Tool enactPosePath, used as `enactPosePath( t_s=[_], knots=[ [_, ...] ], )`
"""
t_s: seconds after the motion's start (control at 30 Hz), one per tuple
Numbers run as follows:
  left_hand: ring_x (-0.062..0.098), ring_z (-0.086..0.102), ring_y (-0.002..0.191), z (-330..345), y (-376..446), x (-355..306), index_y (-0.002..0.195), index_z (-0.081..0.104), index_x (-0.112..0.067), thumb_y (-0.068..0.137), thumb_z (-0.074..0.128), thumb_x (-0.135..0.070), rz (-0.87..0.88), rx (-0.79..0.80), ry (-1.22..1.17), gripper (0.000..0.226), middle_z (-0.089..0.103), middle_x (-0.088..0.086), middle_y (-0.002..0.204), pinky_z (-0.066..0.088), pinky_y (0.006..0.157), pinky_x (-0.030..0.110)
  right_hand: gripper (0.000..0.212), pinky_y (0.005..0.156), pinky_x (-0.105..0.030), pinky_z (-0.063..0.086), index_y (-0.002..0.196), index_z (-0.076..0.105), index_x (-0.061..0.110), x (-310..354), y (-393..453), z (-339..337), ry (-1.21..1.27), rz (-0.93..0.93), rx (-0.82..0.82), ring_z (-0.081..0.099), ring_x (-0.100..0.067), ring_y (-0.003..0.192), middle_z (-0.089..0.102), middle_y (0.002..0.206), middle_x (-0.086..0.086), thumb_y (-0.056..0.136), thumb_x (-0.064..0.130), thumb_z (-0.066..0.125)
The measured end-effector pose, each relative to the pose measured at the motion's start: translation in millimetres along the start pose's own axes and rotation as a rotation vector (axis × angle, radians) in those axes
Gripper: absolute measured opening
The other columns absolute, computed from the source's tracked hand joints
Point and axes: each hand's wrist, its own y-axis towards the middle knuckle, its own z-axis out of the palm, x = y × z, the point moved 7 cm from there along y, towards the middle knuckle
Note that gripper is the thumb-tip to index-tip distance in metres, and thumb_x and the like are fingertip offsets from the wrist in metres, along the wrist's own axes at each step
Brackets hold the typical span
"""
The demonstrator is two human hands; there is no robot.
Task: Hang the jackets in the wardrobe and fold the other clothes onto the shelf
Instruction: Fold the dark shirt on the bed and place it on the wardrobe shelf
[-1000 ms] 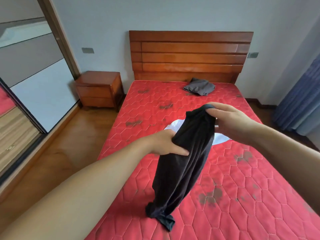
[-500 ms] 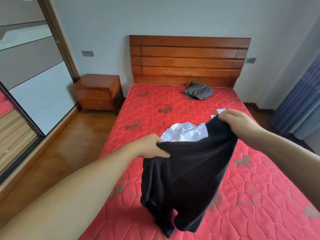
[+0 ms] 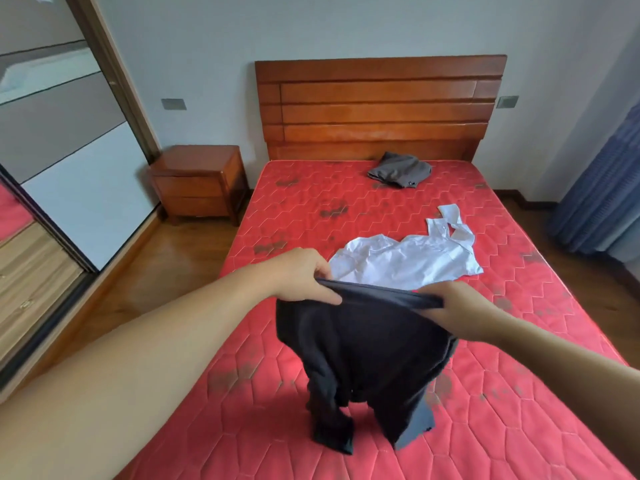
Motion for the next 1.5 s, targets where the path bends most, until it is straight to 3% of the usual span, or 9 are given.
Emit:
enactPosePath(
  t_s=[0.3,0.43,0.7,0.87,1.03,1.2,1.3,1.4,1.5],
  knots=[
    [0.013,0.053,0.059,52,-17,76,0.066,0.064,-0.023,0.076,0.076,-0.045,-0.216,0.357,0.233,0.027,0.059,-0.007,0.062,0.042,0.059,0.026,0.008,0.06,-0.014,0.035,0.077,0.066,0.03,-15,-11,9,-0.258,-0.164,0.048,0.054,-0.007,0.077,0.057,0.079,0.011,0.085,0.031,0.066],
    [0.0,0.056,0.058,42,-12,78,0.069,0.071,-0.028,0.079,0.078,-0.036,-0.183,0.206,-0.141,0.015,0.062,-0.017,0.062,0.041,0.059,0.015,0.036,0.062,-0.014,0.035,0.067,0.05,0.046,-23,-10,12,-0.102,-0.125,0.032,0.054,-0.005,0.073,0.057,0.073,0.017,0.081,0.023,0.073],
    [0.003,0.065,0.072,22,-6,77,0.089,0.073,-0.018,0.084,0.075,-0.016,-0.121,-0.032,-0.58,0.005,0.07,-0.005,0.08,0.048,0.066,0.014,0.013,0.056,-0.019,0.04,0.071,0.07,0.027,-30,-11,-16,0.022,-0.071,-0.143,0.056,-0.003,0.069,0.062,0.059,0.013,0.08,0.02,0.076],
    [0.01,0.063,0.084,64,-16,97,0.085,0.07,-0.031,0.076,0.079,-0.042,-0.187,0.27,-0.125,0.017,0.068,-0.011,0.09,0.048,0.076,0.026,0.021,0.063,-0.028,0.047,0.061,0.058,0.032,-58,-22,42,-0.33,0.025,0.258,0.053,-0.004,0.064,0.056,0.06,0.014,0.079,0.034,0.07],
    [0.01,0.058,0.067,136,-22,118,0.104,0.074,-0.022,0.076,0.08,-0.039,-0.347,0.589,0.084,0.033,0.067,-0.006,0.084,0.043,0.049,0.014,0.017,0.061,-0.032,0.047,0.063,0.052,0.026,-86,-33,126,-0.406,0.133,0.54,0.05,-0.015,0.066,0.052,0.063,0.007,0.076,0.031,0.061],
    [0.021,0.057,0.085,242,-35,126,0.113,0.067,-0.01,0.077,0.078,-0.041,-0.462,1.081,0.18,0.049,0.068,0.014,0.108,0.046,0.075,0.03,0.02,0.039,-0.013,0.038,0.086,0.065,0.01,-101,-64,215,-0.45,0.328,1.125,0.051,-0.007,0.039,0.055,0.044,0.005,0.088,0.03,0.065],
    [0.022,0.063,0.087,245,7,136,0.104,0.073,-0.017,0.084,0.068,-0.022,-0.486,0.529,0.02,0.021,0.072,0.004,0.089,0.046,0.072,0.028,0.02,0.038,-0.019,0.044,0.08,0.061,0.002,-112,-51,235,-0.237,0.492,1.075,0.057,-0.014,0.041,0.066,0.051,-0.002,0.09,0.018,0.057],
    [0.019,0.063,0.084,168,48,158,0.092,0.077,-0.021,0.082,0.059,-0.007,-0.62,-0.224,-0.327,0.025,0.073,-0.001,0.088,0.046,0.069,0.027,0.022,0.046,-0.023,0.052,0.082,0.068,0.007,-127,30,180,0.184,0.67,0.27,0.07,-0.022,0.055,0.07,0.066,-0.009,0.081,0.006,0.046],
    [0.023,0.064,0.086,69,87,151,0.104,0.076,-0.019,0.083,0.061,-0.004,-0.599,-0.607,-0.645,0.03,0.073,0.003,0.096,0.053,0.075,0.031,0.019,0.06,-0.044,0.061,0.078,0.068,0.012,-113,102,69,0.51,0.599,-0.293,0.071,-0.031,0.06,0.069,0.065,-0.011,0.077,0.01,0.049]
  ],
)
